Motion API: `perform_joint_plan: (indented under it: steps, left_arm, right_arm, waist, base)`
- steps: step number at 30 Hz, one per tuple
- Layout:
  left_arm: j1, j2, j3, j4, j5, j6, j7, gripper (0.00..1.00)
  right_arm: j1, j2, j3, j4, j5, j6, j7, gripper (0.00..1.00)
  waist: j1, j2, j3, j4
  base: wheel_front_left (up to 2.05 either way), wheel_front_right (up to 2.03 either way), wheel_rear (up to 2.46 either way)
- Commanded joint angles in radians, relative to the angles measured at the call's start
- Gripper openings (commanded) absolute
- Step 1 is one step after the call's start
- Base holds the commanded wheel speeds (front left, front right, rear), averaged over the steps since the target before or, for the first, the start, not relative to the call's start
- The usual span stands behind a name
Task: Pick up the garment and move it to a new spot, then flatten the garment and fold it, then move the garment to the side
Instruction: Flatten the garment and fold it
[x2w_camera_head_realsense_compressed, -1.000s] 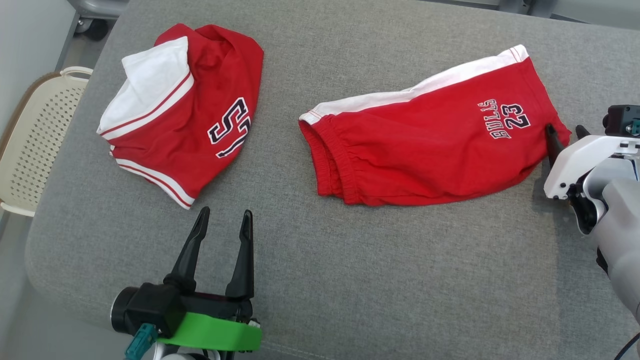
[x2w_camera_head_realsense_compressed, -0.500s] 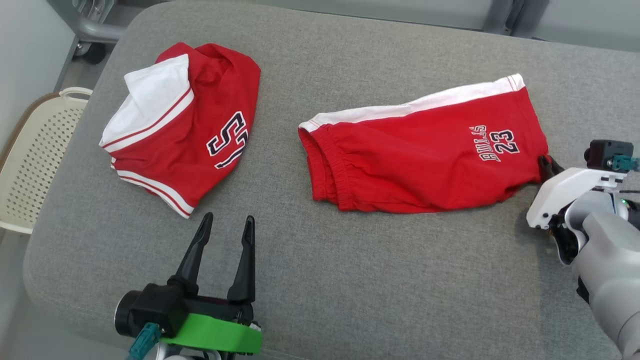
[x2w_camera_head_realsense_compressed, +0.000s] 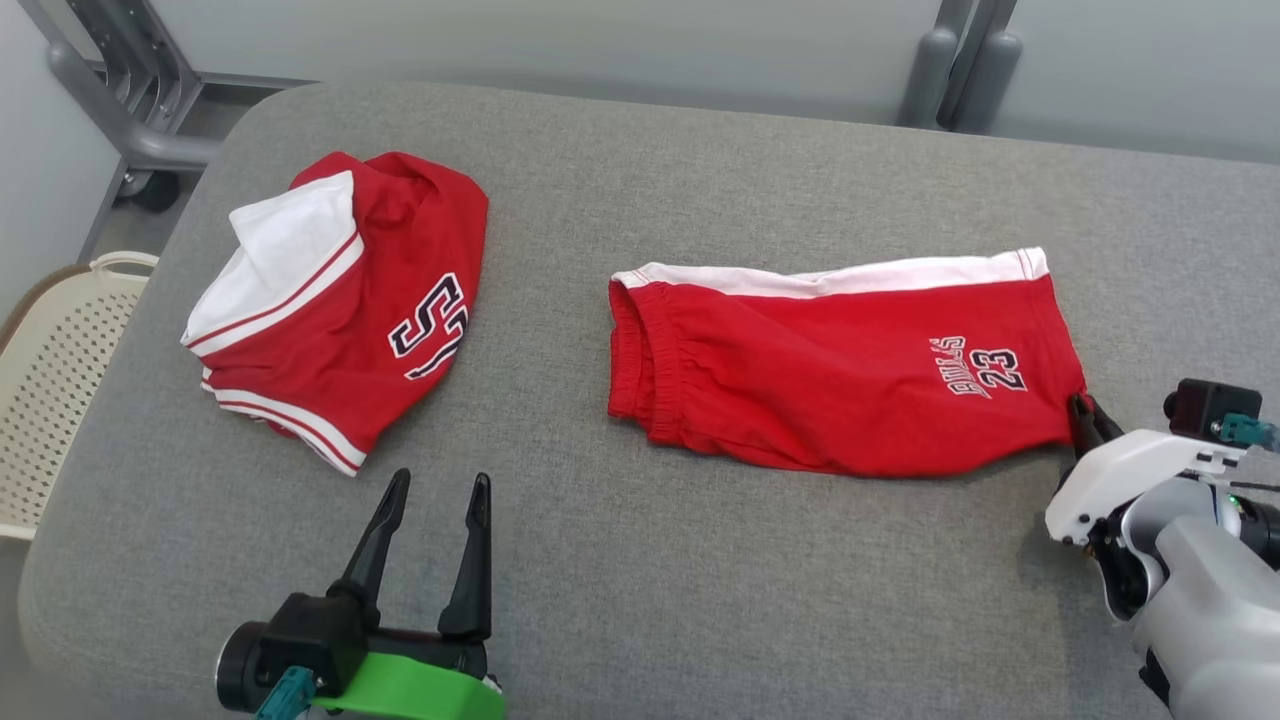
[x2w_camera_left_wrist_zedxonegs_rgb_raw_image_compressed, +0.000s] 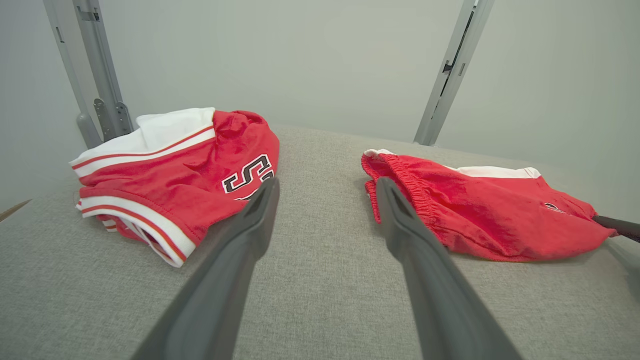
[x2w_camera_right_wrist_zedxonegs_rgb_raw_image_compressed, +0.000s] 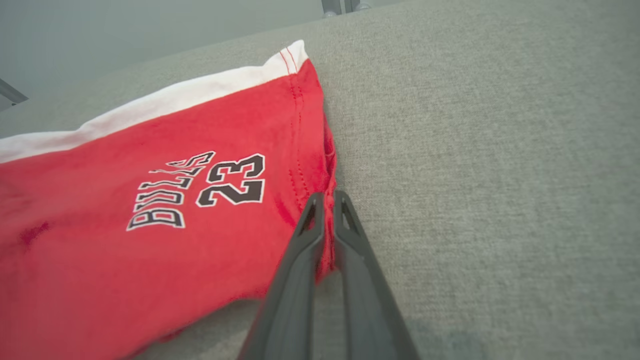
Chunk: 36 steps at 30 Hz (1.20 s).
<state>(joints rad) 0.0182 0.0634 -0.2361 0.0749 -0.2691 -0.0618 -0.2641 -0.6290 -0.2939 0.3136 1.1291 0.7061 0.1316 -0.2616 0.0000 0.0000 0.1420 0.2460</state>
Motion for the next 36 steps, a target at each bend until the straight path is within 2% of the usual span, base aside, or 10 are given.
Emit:
perform_joint_plan:
  steps: [1,8,9,10,16,22,23,28,36]
  left_arm:
    - [0.019,0.01,0.005,0.005,-0.002,0.0,0.0,1.0]
    - [0.023,0.02,0.011,0.018,-0.013,0.011,0.004,1.0]
    - [0.024,0.021,0.01,0.019,-0.013,0.011,0.005,1.0]
    - [0.025,0.022,0.01,0.02,-0.013,0.012,0.005,1.0]
    - [0.03,0.024,0.015,0.029,-0.018,0.025,0.006,1.0]
    - [0.044,0.025,0.047,0.047,-0.043,0.062,0.03,1.0]
    - [0.054,0.029,0.068,0.053,-0.062,0.075,0.039,1.0]
    - [0.066,0.056,0.094,0.072,-0.062,0.084,0.031,1.0]
    - [0.088,0.093,0.094,0.104,-0.059,0.059,0.018,1.0]
  right_arm:
    - [0.026,0.0,-0.016,-0.013,-0.022,-0.002,-0.003,0.0]
    - [0.137,0.038,-0.156,-0.068,-0.158,-0.002,-0.003,0.0]
    - [0.145,0.047,-0.176,-0.081,-0.174,-0.002,-0.003,0.15]
    - [0.156,0.056,-0.195,-0.091,-0.192,-0.002,-0.003,1.0]
    - [0.204,0.084,-0.306,-0.167,-0.32,-0.002,-0.003,1.0]
    - [0.277,0.14,-0.4,-0.322,-0.461,-0.002,-0.003,1.0]
    - [0.333,0.18,-0.4,-0.424,-0.498,-0.002,-0.003,1.0]
    - [0.438,0.212,-0.355,-0.576,-0.531,-0.002,0.0,1.0]
    - [0.567,0.228,-0.27,-0.796,-0.544,-0.002,0.064,1.0]
  waist:
    - [0.0,0.0,-0.021,-0.015]
    - [0.0,0.0,-0.047,-0.03]
    - [0.0,0.0,-0.049,-0.032]
    - [0.0,0.0,-0.051,-0.033]
    - [0.0,0.0,-0.071,-0.045]
    - [0.0,0.0,-0.11,-0.075]
    - [0.0,0.0,-0.133,-0.097]
    - [0.0,0.0,-0.172,-0.139]
    - [0.0,0.0,-0.209,-0.214]
  base:
    - [0.0,0.0,0.0]
    - [0.0,0.0,0.0]
    - [0.0,0.0,0.0]
    - [0.0,0.0,0.0]
    - [0.0,0.0,0.0]
    - [0.0,0.0,0.0]
    - [0.0,0.0,0.0]
    - [0.0,0.0,0.0]
    - [0.0,0.0,0.0]
